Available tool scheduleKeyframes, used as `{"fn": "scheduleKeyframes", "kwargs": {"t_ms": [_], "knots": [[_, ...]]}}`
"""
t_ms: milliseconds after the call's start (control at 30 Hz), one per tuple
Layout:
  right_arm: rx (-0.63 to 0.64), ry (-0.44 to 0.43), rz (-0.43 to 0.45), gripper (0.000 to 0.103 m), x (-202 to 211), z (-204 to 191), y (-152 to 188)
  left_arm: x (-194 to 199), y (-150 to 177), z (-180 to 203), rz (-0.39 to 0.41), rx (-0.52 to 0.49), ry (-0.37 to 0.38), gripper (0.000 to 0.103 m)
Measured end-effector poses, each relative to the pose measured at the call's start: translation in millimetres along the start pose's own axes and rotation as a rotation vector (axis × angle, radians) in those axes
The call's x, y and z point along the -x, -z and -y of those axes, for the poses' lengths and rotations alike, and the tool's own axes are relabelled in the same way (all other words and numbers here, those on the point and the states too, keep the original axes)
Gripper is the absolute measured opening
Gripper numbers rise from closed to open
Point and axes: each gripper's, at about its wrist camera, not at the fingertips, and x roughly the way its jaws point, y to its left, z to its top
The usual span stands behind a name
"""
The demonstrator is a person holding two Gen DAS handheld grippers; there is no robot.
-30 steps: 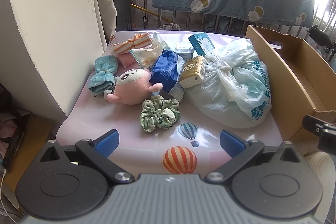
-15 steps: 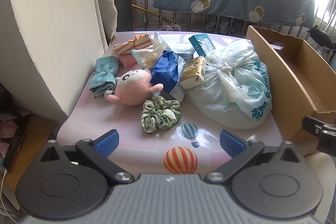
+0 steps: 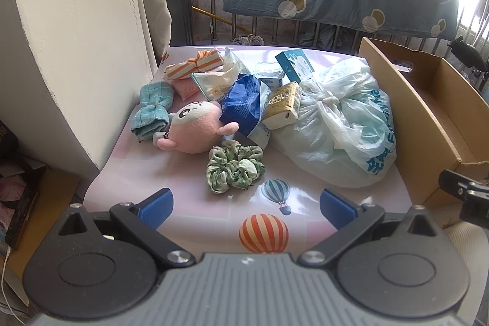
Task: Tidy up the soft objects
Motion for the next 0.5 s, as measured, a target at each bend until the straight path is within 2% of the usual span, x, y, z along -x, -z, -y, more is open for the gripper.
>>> {"fn": "scheduleKeyframes", "kwargs": {"t_ms": [500], "knots": [[-0.008,0.019,-0.002,0.102,-0.8,5.4,0.0,-1.9,-1.8,-0.6,-0.004,-0.007,-0.009,0.103]]}}
